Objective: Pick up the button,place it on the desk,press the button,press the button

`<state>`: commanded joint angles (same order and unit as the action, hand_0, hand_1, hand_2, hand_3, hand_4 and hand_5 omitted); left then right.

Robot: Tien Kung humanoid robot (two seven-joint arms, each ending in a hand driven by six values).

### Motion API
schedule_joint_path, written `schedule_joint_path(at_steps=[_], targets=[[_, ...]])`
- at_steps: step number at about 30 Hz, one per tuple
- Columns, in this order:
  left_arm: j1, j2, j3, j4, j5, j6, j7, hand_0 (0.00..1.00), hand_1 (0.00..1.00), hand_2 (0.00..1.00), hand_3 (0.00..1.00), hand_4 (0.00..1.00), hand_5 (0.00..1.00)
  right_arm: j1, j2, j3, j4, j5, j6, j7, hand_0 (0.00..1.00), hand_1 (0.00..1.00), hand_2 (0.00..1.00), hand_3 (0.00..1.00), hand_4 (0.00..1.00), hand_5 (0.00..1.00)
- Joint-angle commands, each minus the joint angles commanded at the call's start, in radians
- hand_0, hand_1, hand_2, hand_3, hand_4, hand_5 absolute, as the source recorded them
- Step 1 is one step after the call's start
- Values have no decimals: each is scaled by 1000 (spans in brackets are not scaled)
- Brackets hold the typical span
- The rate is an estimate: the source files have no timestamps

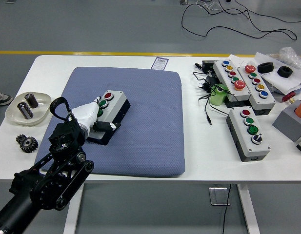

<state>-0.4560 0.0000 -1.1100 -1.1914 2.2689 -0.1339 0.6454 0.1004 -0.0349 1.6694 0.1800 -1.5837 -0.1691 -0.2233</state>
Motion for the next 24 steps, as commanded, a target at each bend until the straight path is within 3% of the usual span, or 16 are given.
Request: schedule_joint_path(at_steps=[3,4,10,11,16,21,22,24], targets=[[0,0,1,-1,0,1,0,17,60,163,998,871,245,0,-1,0,0,0,0,0,656,663,676,586,423,262],[0,0,0,-3,0,7,0,18,2,58,931,872,231,1,-1,1,0,-1,0,0,657,663,675,586,423,262],[-4,0,-5,-20,0,43,0,18,2,58,931,872,231,1,0,1,0,-1,0,-1,657,663,675,586,423,262],[-4,0,-5,-21,0,49,0,33,2,2,659,872,223,1,0,1,0,0,0,-1,656,663,675,586,423,262],[-12,3,-1,-26,0,83,0,33,2,2,659,872,223,2,-1,0,0,0,0,-1,656,663,675,586,423,262],[-17,36,32,-19,0,105,0,34,2,2,634,871,225,4,0,0,0,1,0,-1,656,663,675,586,423,262],[-19,49,43,-16,0,104,0,44,2,2,440,868,287,5,0,0,0,1,-1,-2,656,663,675,586,423,262],[-22,73,64,-12,0,87,0,44,2,2,440,868,287,5,0,1,0,0,0,-2,657,663,675,586,423,262]])
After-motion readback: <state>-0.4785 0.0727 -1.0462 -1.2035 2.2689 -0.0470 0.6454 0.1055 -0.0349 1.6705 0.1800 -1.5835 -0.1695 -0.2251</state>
